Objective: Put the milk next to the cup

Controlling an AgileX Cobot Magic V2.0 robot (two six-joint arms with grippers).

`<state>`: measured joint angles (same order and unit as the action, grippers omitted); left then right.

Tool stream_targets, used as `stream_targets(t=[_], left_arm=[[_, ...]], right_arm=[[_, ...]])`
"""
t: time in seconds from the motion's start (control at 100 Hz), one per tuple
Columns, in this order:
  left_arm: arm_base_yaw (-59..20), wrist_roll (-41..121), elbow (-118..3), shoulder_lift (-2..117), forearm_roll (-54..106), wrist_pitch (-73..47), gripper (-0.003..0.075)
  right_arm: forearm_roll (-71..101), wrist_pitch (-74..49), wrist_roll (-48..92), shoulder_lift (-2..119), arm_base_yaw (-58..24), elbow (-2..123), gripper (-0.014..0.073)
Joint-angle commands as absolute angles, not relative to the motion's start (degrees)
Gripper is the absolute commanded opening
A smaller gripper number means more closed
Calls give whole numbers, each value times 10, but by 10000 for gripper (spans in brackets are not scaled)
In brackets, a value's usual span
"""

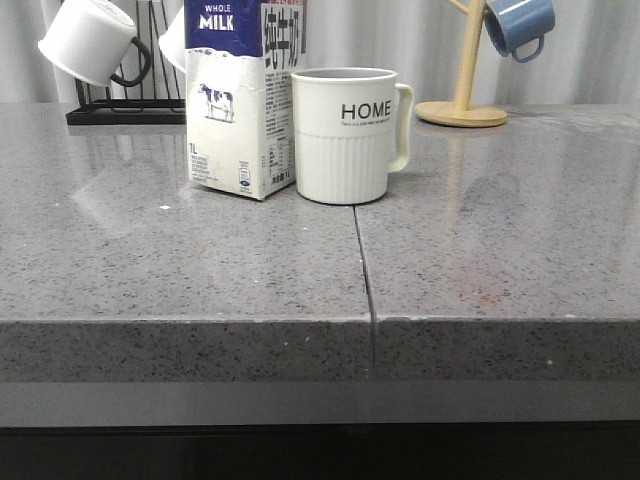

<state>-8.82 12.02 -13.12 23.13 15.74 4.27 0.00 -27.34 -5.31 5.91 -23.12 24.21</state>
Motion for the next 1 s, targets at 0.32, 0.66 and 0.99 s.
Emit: stream_targets(t=[0.32, 0.66, 0.99], left_arm=[[-84, 120, -19, 157, 159, 111, -21], [-56, 24, 22, 27, 12, -19, -21], [-17, 24, 22, -19, -5, -80, -21]], right_arm=[[0, -229, -48, 65, -230, 257, -66], [0, -228, -48, 65, -230, 257, -66], [0, -228, -48, 65, -230, 257, -66]])
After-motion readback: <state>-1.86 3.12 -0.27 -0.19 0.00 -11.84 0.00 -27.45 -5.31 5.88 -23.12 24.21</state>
